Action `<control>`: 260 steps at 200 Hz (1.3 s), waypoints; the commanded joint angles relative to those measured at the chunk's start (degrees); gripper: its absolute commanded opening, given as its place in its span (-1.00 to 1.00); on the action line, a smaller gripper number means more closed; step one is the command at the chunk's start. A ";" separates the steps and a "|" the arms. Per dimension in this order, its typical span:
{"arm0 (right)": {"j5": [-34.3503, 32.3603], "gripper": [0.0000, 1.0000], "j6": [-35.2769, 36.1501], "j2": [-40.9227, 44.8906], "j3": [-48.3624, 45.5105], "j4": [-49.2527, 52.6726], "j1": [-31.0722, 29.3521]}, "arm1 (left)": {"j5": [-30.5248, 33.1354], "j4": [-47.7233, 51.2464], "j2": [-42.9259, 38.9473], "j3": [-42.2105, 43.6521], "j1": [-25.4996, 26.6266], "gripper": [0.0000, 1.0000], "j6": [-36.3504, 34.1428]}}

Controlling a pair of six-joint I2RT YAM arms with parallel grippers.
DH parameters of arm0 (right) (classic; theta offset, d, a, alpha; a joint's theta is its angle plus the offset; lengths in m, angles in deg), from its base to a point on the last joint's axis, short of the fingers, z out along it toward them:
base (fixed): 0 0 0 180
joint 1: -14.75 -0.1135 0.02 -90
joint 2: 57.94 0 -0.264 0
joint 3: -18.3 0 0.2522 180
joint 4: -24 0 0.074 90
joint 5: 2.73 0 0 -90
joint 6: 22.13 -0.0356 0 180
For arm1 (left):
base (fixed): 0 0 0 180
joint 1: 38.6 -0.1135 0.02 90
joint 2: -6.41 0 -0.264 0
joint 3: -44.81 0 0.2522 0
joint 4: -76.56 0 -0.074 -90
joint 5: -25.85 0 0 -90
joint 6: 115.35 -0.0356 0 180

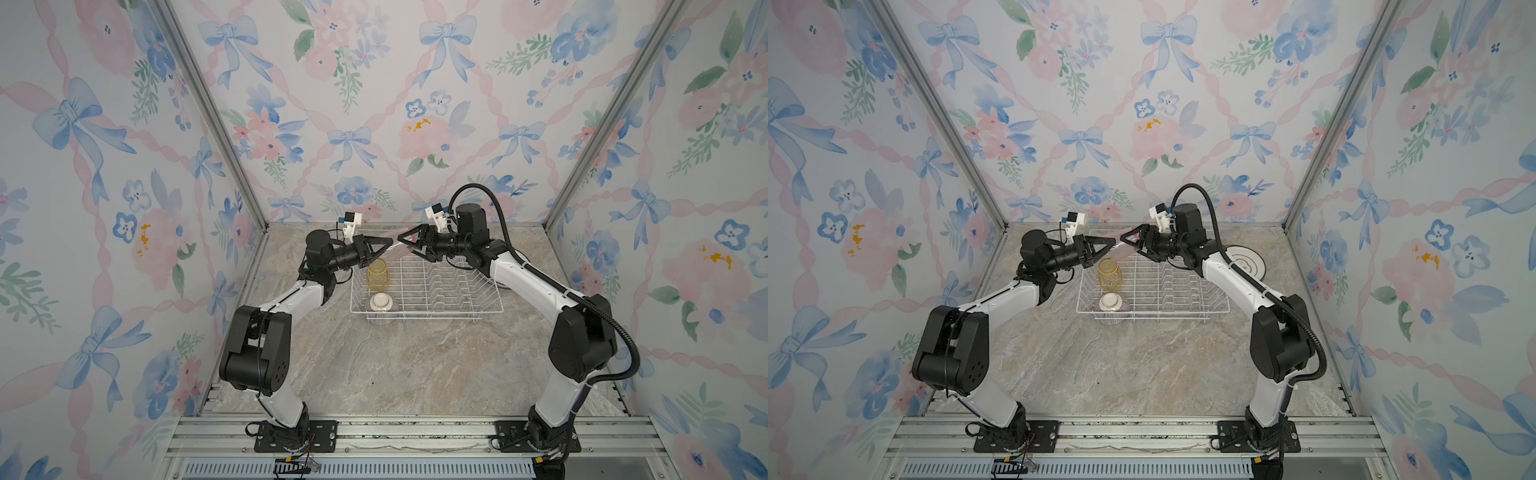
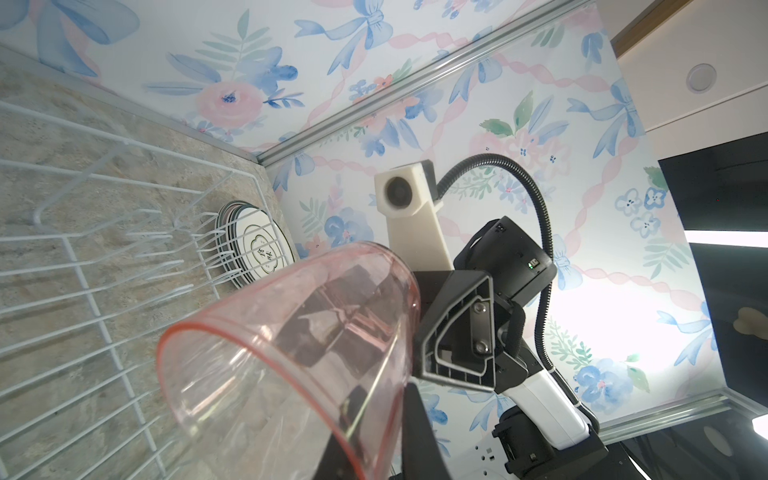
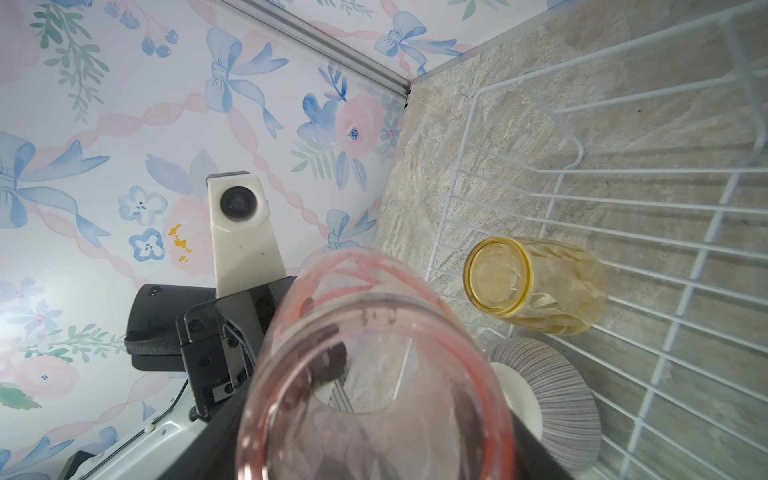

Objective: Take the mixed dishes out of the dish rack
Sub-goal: 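Grip the pink glass with the left gripper while the right gripper releases and withdraws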

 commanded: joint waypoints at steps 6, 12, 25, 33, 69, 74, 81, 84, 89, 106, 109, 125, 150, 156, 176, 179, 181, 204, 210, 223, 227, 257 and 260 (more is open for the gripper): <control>0.56 -0.27 0.65 -2.08 -0.93 -1.21 -0.88 | -1.82 -3.66 1.04 -0.90 0.81 -1.00 0.70; 0.69 -0.23 0.57 -2.12 -0.95 -1.29 -0.83 | -1.83 -3.82 1.07 -1.09 0.74 -1.00 0.62; 0.95 -0.14 0.56 -2.30 -0.94 -1.44 -0.66 | -1.83 -3.99 0.99 -1.30 0.82 -1.00 0.69; 1.10 -0.03 0.60 -2.25 -0.96 -1.57 -0.56 | -1.83 -4.00 0.90 -1.46 0.89 -1.00 0.49; 0.74 0.43 1.35 -1.63 -0.99 -1.82 0.15 | -1.99 -3.97 0.02 -1.69 0.90 -1.00 -0.62; 0.73 0.48 1.35 -1.52 -0.94 -1.83 0.35 | -2.09 -4.00 -0.14 -1.71 0.86 -1.00 -0.80; 0.70 0.54 1.30 -1.52 -0.81 -1.84 0.59 | -2.17 -3.99 -0.31 -1.74 0.91 -1.00 -0.92; 0.82 0.56 1.35 -1.47 -0.84 -1.91 0.64 | -2.24 -3.98 -0.38 -1.62 0.99 -1.00 -1.00; 0.96 0.59 1.27 -1.42 -0.79 -2.06 0.86 | -2.26 -4.02 -0.51 -1.65 0.99 -1.00 -1.12; 1.19 0.78 1.07 -1.09 -0.94 -2.29 1.42 | -2.33 -4.01 -0.94 -1.39 1.08 -1.00 -1.49; 1.30 0.79 1.02 -1.07 -1.02 -2.50 1.58 | -2.36 -3.99 -1.00 -1.29 1.10 -1.00 -1.68; 0.85 0.82 1.19 -0.60 -1.40 -2.44 2.21 | -2.42 -4.01 -1.30 -1.18 1.56 -1.00 -2.19; -1.52 0.83 2.84 0.88 -1.65 -0.20 3.87 | -2.70 -3.95 -1.87 -0.69 2.18 -1.00 -2.80; -2.77 0.83 3.82 1.47 -1.67 1.35 4.59 | -2.70 -3.99 -2.13 -0.42 2.33 -1.00 -3.02; -6.36 0.84 6.31 3.86 -1.77 6.13 7.56 | -2.88 -4.01 -3.05 0.92 2.89 -1.00 -3.57; -6.85 0.84 6.84 4.18 -1.74 7.01 8.13 | -2.96 -3.95 -3.18 1.13 2.99 -1.00 -3.68; -7.12 0.84 7.23 4.42 -1.69 7.58 8.42 | -2.97 -3.89 -3.27 1.26 3.08 -1.00 -3.75; -10.48 0.84 13.43 5.82 1.28 16.39 11.29 | -2.14 4.43 -5.82 1.97 5.16 -1.00 -11.29; -11.69 0.84 16.33 6.08 2.25 18.64 11.76 | -0.88 10.58 -6.89 1.31 6.04 -1.00 -16.81; -13.53 0.84 19.02 6.56 3.72 21.68 12.83 | 6.17 33.74 -8.94 -3.55 9.14 -1.00 -34.39; -13.88 0.84 19.43 6.75 3.99 22.12 13.23 | 9.80 41.90 -9.11 -5.86 10.47 -1.00 -40.33; -16.65 0.84 22.59 7.53 5.66 25.32 15.13 | 29.04 65.64 -9.15 -13.97 18.23 -1.00 -57.39; -16.82 0.84 22.95 7.62 5.91 25.67 15.20 | 30.52 66.11 -9.67 -14.01 18.79 -1.00 -57.73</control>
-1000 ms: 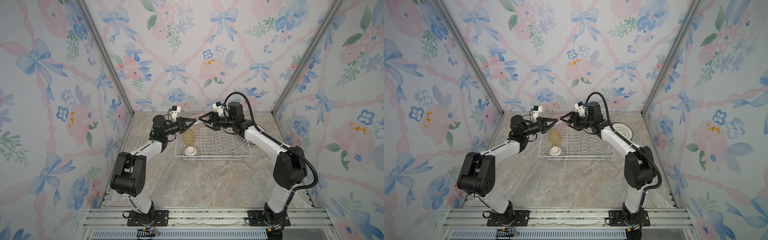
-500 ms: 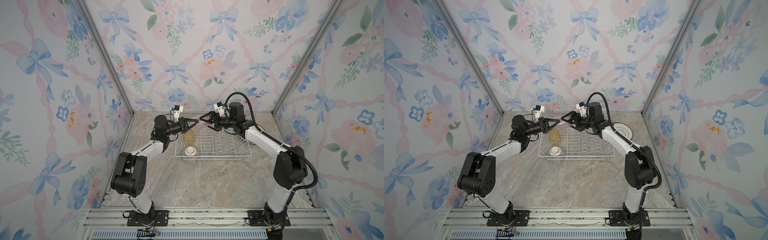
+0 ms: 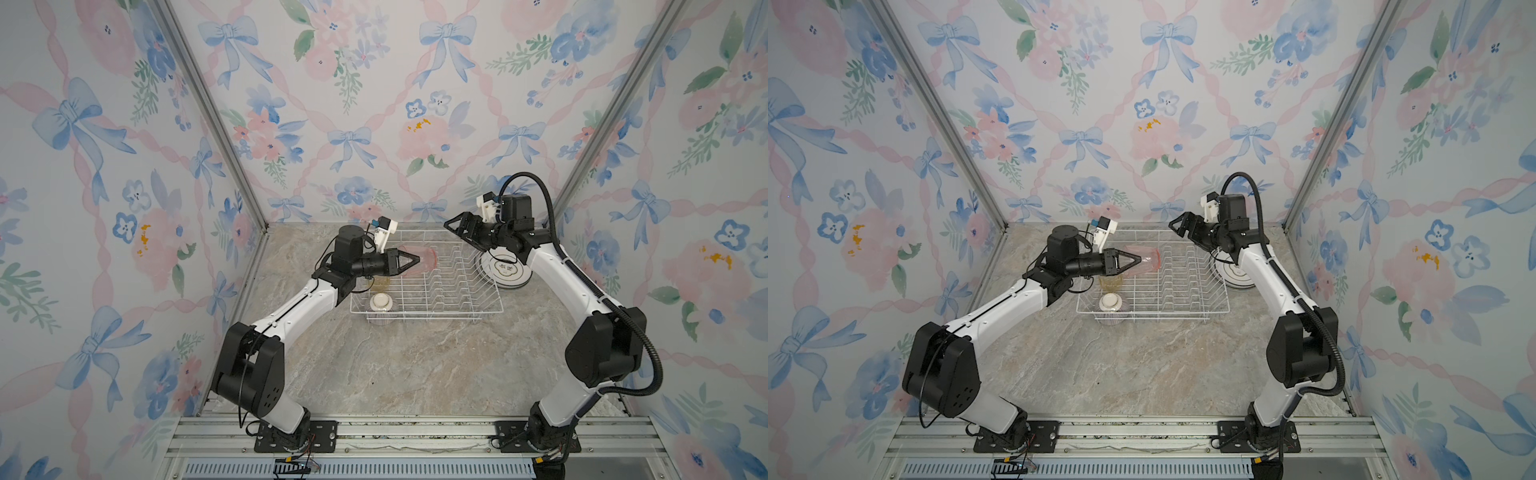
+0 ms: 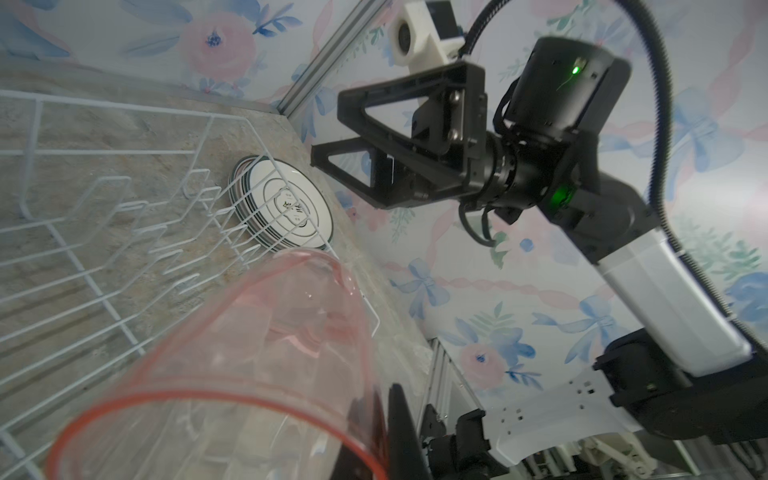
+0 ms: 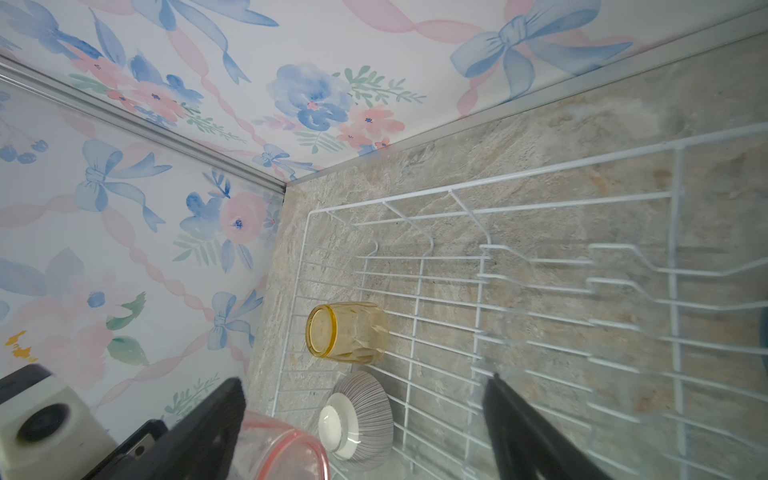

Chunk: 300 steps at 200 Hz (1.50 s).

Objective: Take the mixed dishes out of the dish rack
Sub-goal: 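Grip the pink glass with the left gripper while the right gripper releases and withdraws, then carry the pink glass with the left gripper down onto the table nearer the robot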

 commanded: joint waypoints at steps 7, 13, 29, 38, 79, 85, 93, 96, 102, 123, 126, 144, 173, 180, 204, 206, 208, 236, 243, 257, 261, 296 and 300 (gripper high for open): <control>-4.03 0.84 6.47 2.28 3.08 7.06 1.01 | 20.82 25.03 -4.04 -3.61 5.09 -1.00 -20.52; -4.14 0.84 6.95 2.61 3.19 7.37 1.11 | 24.75 26.91 -4.99 -4.42 6.65 -1.00 -21.90; -4.49 0.84 7.63 3.45 2.49 7.43 1.62 | 34.62 31.42 -7.12 -6.71 11.02 -1.00 -24.78; -4.34 0.84 7.68 3.57 2.00 7.32 2.00 | 39.84 32.47 -8.46 -7.10 14.27 -1.00 -26.19; -4.02 0.84 8.28 5.84 -0.50 6.17 3.44 | 53.67 39.20 -7.71 -11.03 30.18 -1.00 -36.35; -4.03 0.84 8.49 5.84 -0.50 6.36 3.55 | 52.81 41.67 -6.45 -12.85 31.27 -1.00 -37.41; -4.01 0.84 8.69 5.79 -0.45 6.39 3.64 | 50.70 45.80 -4.08 -16.02 31.83 -1.00 -37.63; -3.97 0.84 8.65 5.76 -0.47 6.32 3.70 | 49.92 47.44 -3.18 -17.26 31.95 -1.00 -37.63; -3.85 0.84 8.78 5.75 -0.58 6.20 3.67 | 48.89 50.36 -1.22 -19.76 31.98 -1.00 -37.37; -3.33 0.84 8.48 5.74 -1.10 5.36 3.76 | 48.04 58.82 4.97 -26.88 32.95 -1.00 -36.13; -3.24 0.84 8.35 5.77 -1.32 5.20 3.86 | 47.90 59.65 5.71 -27.77 33.05 -1.00 -35.88; -2.64 0.84 8.12 5.79 -2.14 4.51 4.05 | 46.51 64.40 10.03 -32.30 33.49 -1.00 -34.93; -1.49 0.84 8.23 5.47 -2.39 4.77 5.04 | 42.30 72.31 15.00 -37.60 34.02 -1.00 -33.74; -1.17 0.84 8.25 5.25 -2.38 4.66 5.28 | 41.64 73.42 15.37 -38.13 34.38 -1.00 -33.52; 0.11 0.84 8.14 4.42 -2.01 4.39 5.90 | 38.11 73.80 15.58 -36.39 34.49 -1.00 -32.60; 0.16 0.84 8.10 4.36 -1.94 4.33 5.96 | 38.07 73.75 15.68 -36.11 34.57 -1.00 -32.47; 0.31 0.84 8.12 4.31 -1.93 4.29 5.95 | 38.09 73.72 15.86 -35.77 34.63 -1.00 -32.46; 1.55 0.84 8.14 2.90 -1.66 4.09 6.05 | 42.19 73.49 19.92 -34.45 34.65 -1.00 -32.54; 1.74 0.84 8.21 2.52 -1.57 4.19 6.11 | 42.67 73.29 21.09 -34.63 34.57 -1.00 -33.07; 2.22 0.84 8.46 2.20 -1.35 4.40 6.31 | 42.82 73.38 23.50 -35.27 34.26 -1.00 -34.34; 2.35 0.84 8.46 2.12 -1.54 4.33 6.37 | 43.01 73.37 24.06 -35.44 34.17 -1.00 -34.58; 3.55 0.84 8.56 1.80 -2.04 4.03 7.25 | 43.69 73.35 27.36 -36.84 32.59 -1.00 -35.22; 3.65 0.84 8.53 1.82 -2.11 3.99 7.39 | 43.69 73.31 27.66 -36.77 32.48 -1.00 -35.43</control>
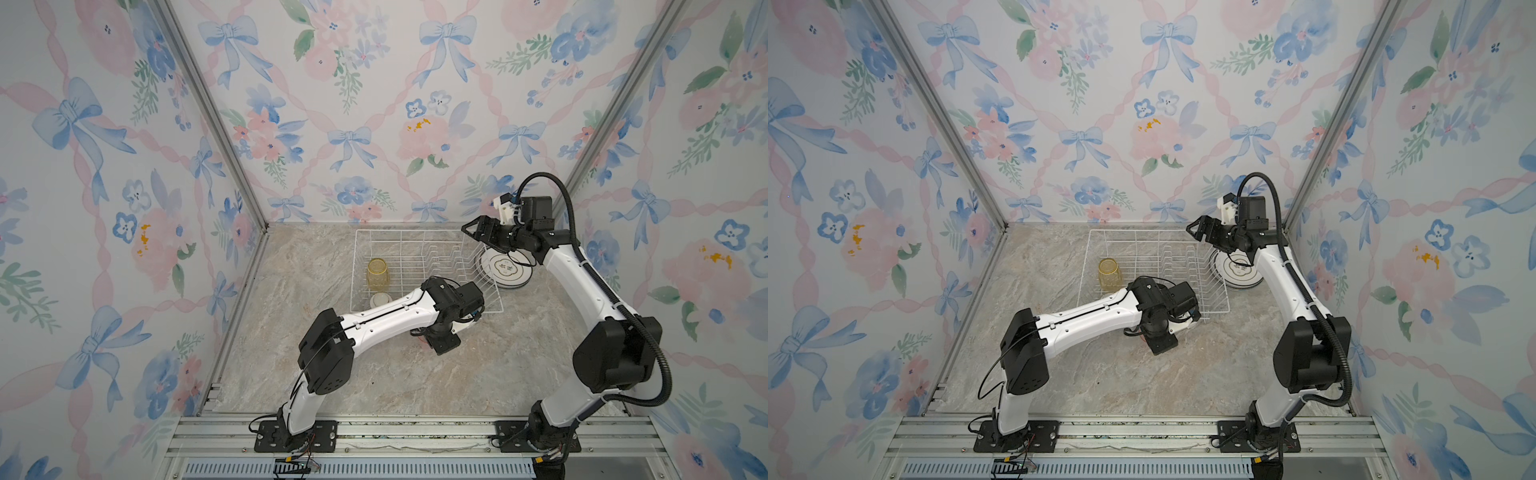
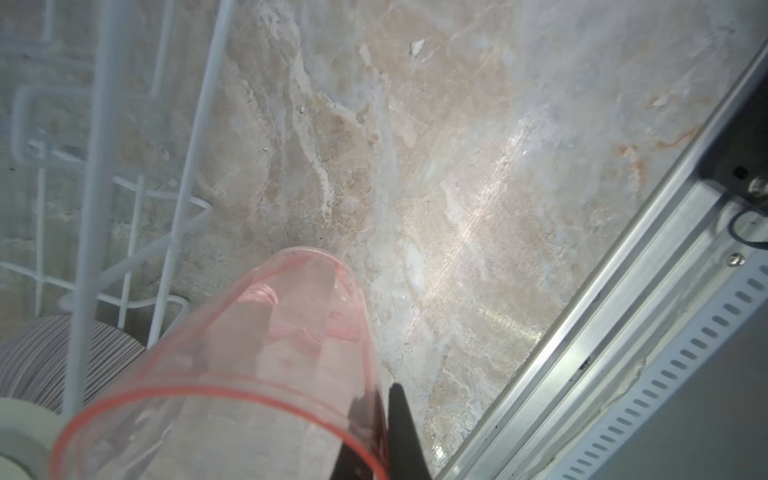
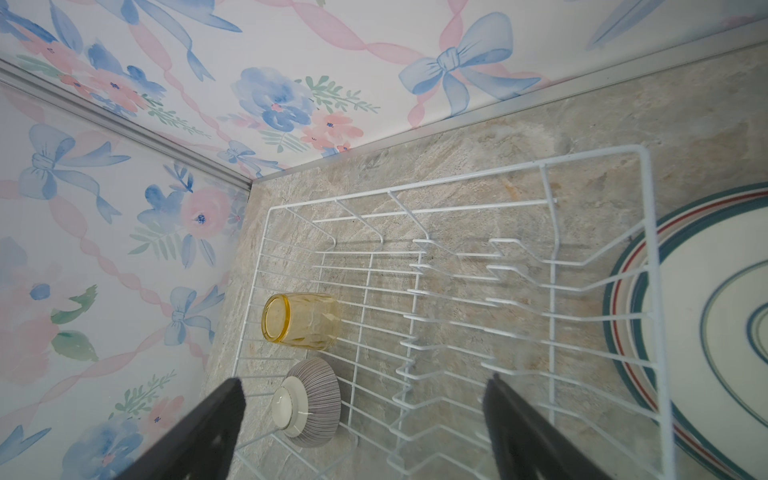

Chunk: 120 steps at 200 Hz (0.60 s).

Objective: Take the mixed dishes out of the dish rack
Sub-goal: 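Carry the pink glass with the left gripper down onto the table nearer the robot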

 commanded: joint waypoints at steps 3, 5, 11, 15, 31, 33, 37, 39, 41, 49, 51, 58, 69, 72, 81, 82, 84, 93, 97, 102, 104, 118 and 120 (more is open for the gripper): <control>1.94 0.84 0.82 -0.69 -0.44 -0.73 1.17 | 1.45 1.43 0.77 -1.45 -1.36 -1.00 -1.66; 2.03 0.84 0.82 -0.70 -0.54 -0.78 1.25 | 1.53 1.47 0.91 -1.38 -1.51 -1.00 -1.71; 2.18 0.84 0.75 -0.69 -0.67 -0.84 1.47 | 2.21 1.39 1.37 -1.36 -1.67 -1.00 -1.86; 2.32 0.84 0.80 -0.77 -0.72 -0.84 1.53 | 2.57 1.38 1.70 -1.36 -1.72 -1.00 -2.04; 2.68 0.84 0.99 -0.89 -0.94 -0.59 2.06 | 3.01 1.25 3.07 -1.99 -2.20 -1.00 -2.70; 2.74 0.84 1.00 -0.90 -1.02 -0.58 2.07 | 2.99 1.29 3.25 -2.09 -2.29 -1.00 -2.82; 2.81 0.84 1.04 -1.01 -0.99 -0.53 2.15 | 2.96 1.28 3.59 -2.35 -2.33 -1.00 -2.93; 2.86 0.84 1.12 -1.02 -0.99 -0.43 2.22 | 2.96 1.30 3.73 -2.44 -2.41 -1.00 -2.95; 2.87 0.84 1.12 -1.08 -1.01 -0.47 2.32 | 2.96 1.33 3.87 -2.59 -2.45 -1.00 -2.97; 2.92 0.84 1.22 -1.21 -1.05 -0.31 2.49 | 2.72 1.30 4.38 -3.00 -2.64 -1.00 -3.25; 2.95 0.84 1.21 -1.26 -1.05 -0.31 2.55 | 2.66 1.33 4.50 -3.13 -2.64 -1.00 -3.33; 3.05 0.84 1.24 -1.38 -1.04 -0.26 2.66 | 2.36 1.36 4.85 -3.35 -2.82 -1.00 -3.43; 3.18 0.84 1.31 -1.56 -1.00 -0.20 2.85 | 1.78 1.38 5.23 -3.55 -2.92 -1.00 -3.55; 3.16 0.84 1.28 -1.71 -1.04 -0.21 2.88 | 1.62 1.42 5.29 -3.55 -3.02 -1.00 -3.57; 3.14 0.84 1.27 -1.92 -0.85 -0.14 2.94 | 1.47 1.43 5.57 -3.52 -3.05 -1.00 -3.65; 3.14 0.84 1.31 -1.92 -0.82 -0.14 2.95 | 1.47 1.42 5.58 -3.54 -3.05 -1.00 -3.65; 3.18 0.84 1.32 -1.95 -0.82 -0.13 3.01 | 1.42 1.42 5.63 -3.55 -3.05 -1.00 -3.72; 3.22 0.84 1.20 -2.17 -0.81 -0.29 3.03 | 1.21 1.43 5.92 -3.47 -3.10 -1.00 -3.70; 3.23 0.84 1.14 -2.23 -0.90 -0.38 3.08 | 1.12 1.49 6.06 -3.32 -3.16 -1.00 -3.79; 3.23 0.84 0.99 -2.36 -1.01 -0.48 3.06 | 1.03 1.43 6.26 -3.21 -3.22 -1.00 -3.83; 3.30 0.84 0.95 -2.37 -0.97 -0.57 3.13 | 0.98 1.47 6.33 -3.14 -3.22 -1.00 -3.76; 3.43 0.84 0.63 -2.54 -1.23 -0.87 3.21 | 0.51 1.34 6.80 -2.78 -3.19 -1.00 -3.65; 3.47 0.84 0.60 -2.59 -1.25 -0.87 3.21 | 0.41 1.36 6.86 -2.72 -3.17 -1.00 -3.65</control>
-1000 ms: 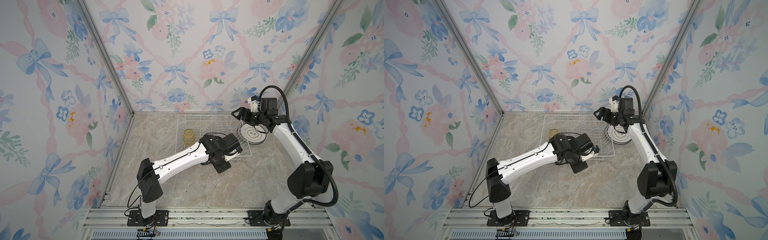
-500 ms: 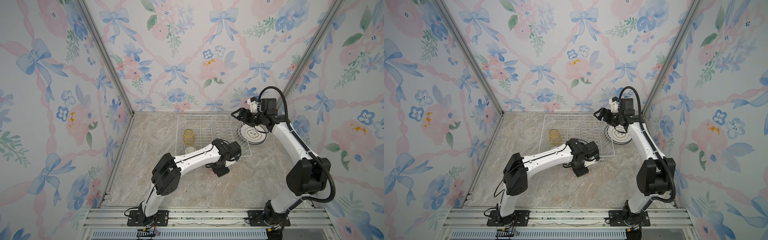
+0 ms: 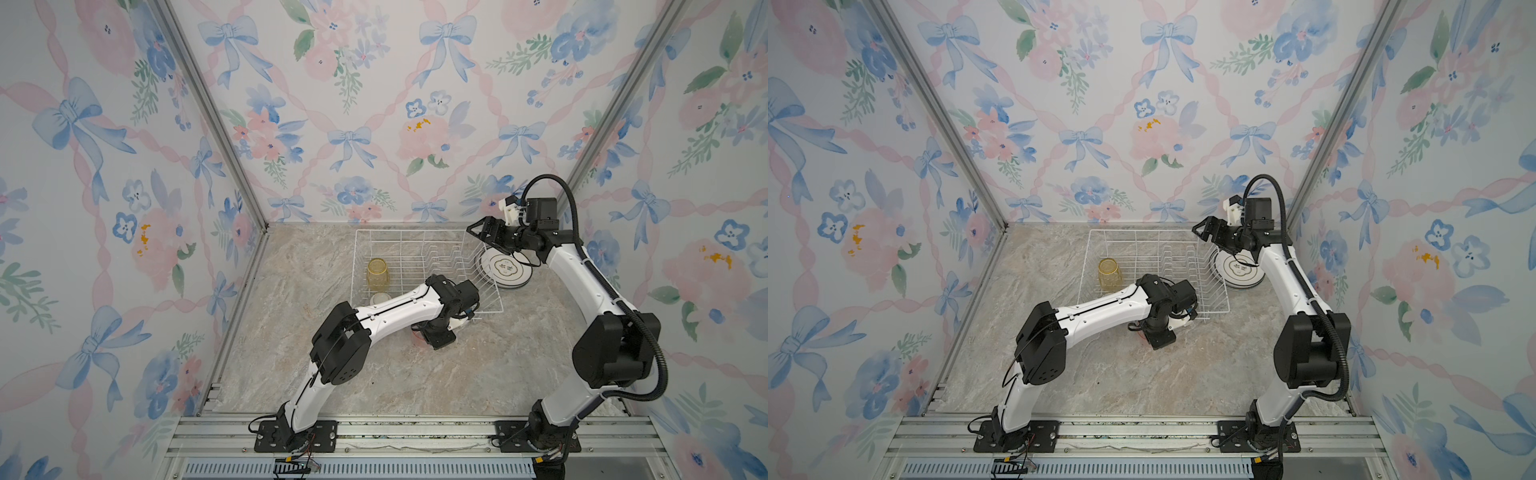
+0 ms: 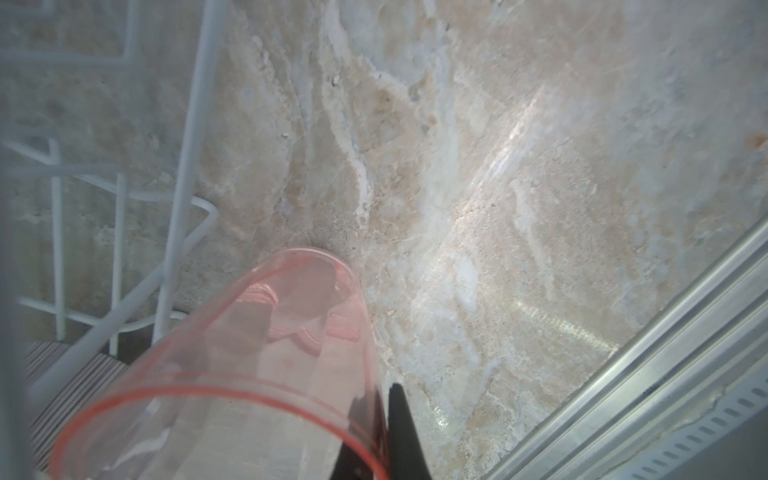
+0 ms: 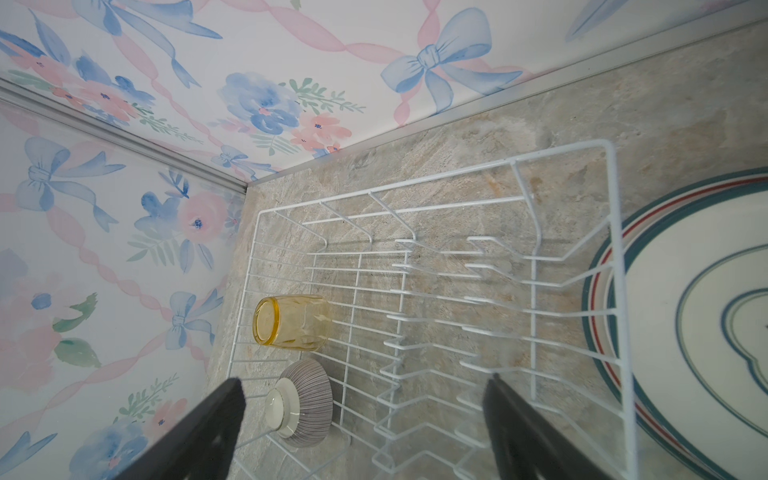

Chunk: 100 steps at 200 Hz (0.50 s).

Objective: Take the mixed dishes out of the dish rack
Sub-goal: 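Carry the pink glass with the left gripper down onto the table nearer the robot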

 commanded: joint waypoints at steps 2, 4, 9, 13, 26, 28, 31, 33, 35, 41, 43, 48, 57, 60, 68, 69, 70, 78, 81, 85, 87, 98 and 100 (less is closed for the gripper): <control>1.43 0.84 0.09 -1.07 -0.88 -0.84 0.59 | -0.49 0.27 1.26 -0.44 -0.33 -1.00 -1.23; 1.30 0.84 0.11 -1.03 -0.93 -0.85 0.60 | -0.51 0.33 1.31 -0.43 -0.35 -1.00 -1.23; 1.33 0.84 0.14 -1.03 -1.00 -0.86 0.54 | -0.52 0.27 1.36 -0.42 -0.34 -1.00 -1.22; 1.38 0.84 0.06 -1.10 -1.07 -0.82 0.58 | -0.45 0.30 1.36 -0.42 -0.36 -1.00 -1.03; 1.35 0.83 0.07 -1.29 -1.04 -0.70 0.54 | -0.44 0.28 1.18 -0.59 -0.33 -1.00 -0.97; 1.35 0.83 0.13 -1.31 -1.03 -0.75 0.56 | -0.49 0.34 1.14 -0.60 -0.29 -1.00 -0.97; 1.50 0.83 0.09 -1.34 -1.06 -0.77 0.55 | -0.54 0.30 1.10 -0.60 -0.35 -1.00 -0.97; 1.41 0.83 0.09 -1.34 -1.04 -0.77 0.59 | -0.58 0.25 1.05 -0.60 -0.36 -1.00 -0.92; 1.43 0.83 0.13 -1.34 -1.05 -0.77 0.55 | -0.66 0.24 1.02 -0.60 -0.32 -1.00 -0.84; 1.56 0.84 0.14 -1.43 -1.05 -0.77 0.60 | -0.82 0.28 0.92 -0.60 -0.31 -1.00 -0.87; 1.51 0.84 0.10 -1.43 -1.03 -0.77 0.56 | -0.87 0.29 0.92 -0.60 -0.28 -1.00 -0.85; 1.38 0.84 0.14 -1.43 -1.11 -0.77 0.54 | -1.00 0.30 0.92 -0.60 -0.30 -1.00 -0.88; 1.40 0.84 0.14 -1.39 -1.16 -0.76 0.55 | -1.30 0.22 0.91 -0.44 -0.33 -0.98 -0.80; 1.36 0.84 0.08 -1.41 -1.13 -0.77 0.54 | -1.46 0.18 0.92 -0.36 -0.35 -0.94 -0.79; 1.36 0.84 0.14 -1.35 -1.29 -0.77 0.56 | -1.86 0.20 1.01 -0.26 -0.28 -0.86 -0.79; 1.36 0.84 0.14 -1.35 -1.29 -0.77 0.55 | -1.89 0.19 1.01 -0.25 -0.28 -0.85 -0.79; 1.35 0.84 0.14 -1.34 -1.38 -0.77 0.59 | -1.95 0.14 0.96 -0.25 -0.28 -0.84 -0.79; 1.27 0.84 0.19 -1.28 -1.34 -0.63 0.59 | -2.29 0.25 0.97 -0.16 -0.33 -0.75 -0.79; 1.26 0.84 0.23 -1.26 -1.35 -0.68 0.55 | -2.35 0.19 0.94 -0.08 -0.32 -0.73 -0.79; 1.28 0.84 0.25 -1.18 -1.36 -0.68 0.60 | -2.49 0.11 0.88 -0.07 -0.32 -0.70 -0.75; 1.27 0.84 0.26 -1.15 -1.31 -0.57 0.56 | -2.50 0.09 0.91 -0.01 -0.28 -0.69 -0.78; 1.10 0.84 0.40 -1.00 -1.42 -0.48 0.55 | -2.76 0.15 0.80 0.01 -0.35 -0.63 -0.79; 1.09 0.84 0.34 -0.99 -1.39 -0.46 0.57 | -2.81 0.11 0.82 0.01 -0.36 -0.61 -0.79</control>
